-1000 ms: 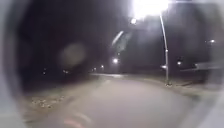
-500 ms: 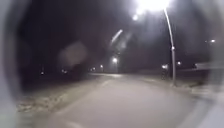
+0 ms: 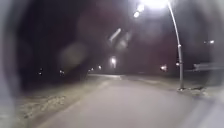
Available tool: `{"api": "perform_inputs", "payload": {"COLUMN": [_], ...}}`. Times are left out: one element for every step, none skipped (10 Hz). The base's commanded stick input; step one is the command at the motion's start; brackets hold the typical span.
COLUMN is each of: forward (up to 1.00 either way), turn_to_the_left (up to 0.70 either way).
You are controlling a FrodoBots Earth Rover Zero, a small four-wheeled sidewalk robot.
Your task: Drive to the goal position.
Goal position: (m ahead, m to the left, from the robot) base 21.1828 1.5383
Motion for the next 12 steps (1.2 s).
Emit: {"api": "perform_inputs", "payload": {"forward": [1.0,1.0,1.0,1.0,1.0,1.0,1.0,1.0,1.0,1.0,1.0,1.0], "turn_to_the_left": [0.0,0.0,0.0,0.0,0.0,0.0,0.0,0.0,0.0,0.0,0.0,0.0]}}
